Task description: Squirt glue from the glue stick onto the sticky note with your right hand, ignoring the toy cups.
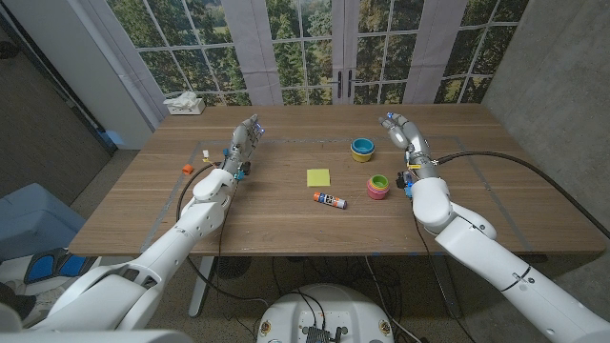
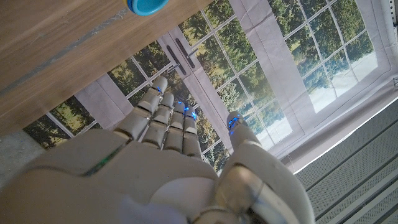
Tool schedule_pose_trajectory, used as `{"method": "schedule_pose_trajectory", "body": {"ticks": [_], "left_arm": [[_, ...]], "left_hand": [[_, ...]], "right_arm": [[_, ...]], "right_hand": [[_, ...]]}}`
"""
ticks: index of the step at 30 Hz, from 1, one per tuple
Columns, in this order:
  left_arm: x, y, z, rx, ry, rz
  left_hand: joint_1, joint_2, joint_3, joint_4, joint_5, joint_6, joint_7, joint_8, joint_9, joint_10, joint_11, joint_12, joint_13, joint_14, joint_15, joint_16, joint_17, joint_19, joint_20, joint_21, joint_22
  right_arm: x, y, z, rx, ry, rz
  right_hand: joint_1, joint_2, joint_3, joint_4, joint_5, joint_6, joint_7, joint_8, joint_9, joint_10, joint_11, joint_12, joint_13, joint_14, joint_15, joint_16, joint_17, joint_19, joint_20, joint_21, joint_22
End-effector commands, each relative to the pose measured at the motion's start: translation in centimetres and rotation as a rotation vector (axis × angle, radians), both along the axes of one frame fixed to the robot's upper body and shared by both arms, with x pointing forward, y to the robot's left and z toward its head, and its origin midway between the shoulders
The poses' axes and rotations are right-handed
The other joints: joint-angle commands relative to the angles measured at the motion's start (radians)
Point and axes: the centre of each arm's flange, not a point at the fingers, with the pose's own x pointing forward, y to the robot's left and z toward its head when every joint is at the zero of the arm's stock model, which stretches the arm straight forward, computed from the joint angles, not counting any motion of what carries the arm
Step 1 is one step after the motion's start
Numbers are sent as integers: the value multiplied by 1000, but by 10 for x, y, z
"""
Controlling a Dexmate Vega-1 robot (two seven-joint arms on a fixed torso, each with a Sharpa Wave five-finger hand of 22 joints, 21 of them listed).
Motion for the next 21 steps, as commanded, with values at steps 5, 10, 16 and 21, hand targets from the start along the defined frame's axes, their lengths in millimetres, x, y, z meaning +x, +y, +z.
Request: {"method": "schedule_pose_trajectory", "body": {"ticks": [5, 10, 16, 21], "left_arm": [[-2, 3, -1, -7, -14, -7], [-3, 5, -3, -15, -17, -7], [-4, 7, -5, -20, -22, -5], [-4, 9, -6, -21, -29, -4]], "left_hand": [[12, 89, 4, -7, 5, -6, 1, 3, 4, -13, -2, 8, 6, -45, -6, 1, 1, -8, -80, -5, 2], [12, 89, 4, -7, 5, -6, 1, 3, 4, -13, -1, 8, 6, -46, -6, 1, 1, -8, -80, -6, 2], [13, 89, 3, -8, 5, -6, 1, 3, 4, -14, -1, 8, 6, -47, -6, 1, 1, -9, -80, -6, 2], [13, 90, 3, -9, 5, -7, 1, 3, 4, -14, -1, 8, 6, -46, -6, 1, 1, -9, -80, -6, 2]], "right_arm": [[-14, 19, 4, -83, 49, -6], [-18, 23, 5, -96, 55, -11], [-22, 30, 6, -120, 66, -11], [-27, 34, 8, -142, 79, -18]], "right_hand": [[10, 10, 0, -11, 5, 13, -3, 5, 2, 11, -3, 3, 2, 10, -4, 9, 5, 27, 2, 10, 5], [12, 10, 0, -13, 5, 10, -6, 3, 2, 10, -6, 3, 2, 12, -6, 10, 6, 29, 2, 10, 6], [15, 10, 0, -14, 6, 6, -5, 1, 3, 8, -9, 1, 3, 10, -7, 11, 7, 28, 3, 9, 6], [17, 9, -1, -15, 6, 3, -7, -1, 3, 4, -11, -1, 3, 10, -8, 12, 8, 26, 3, 8, 7]]}}
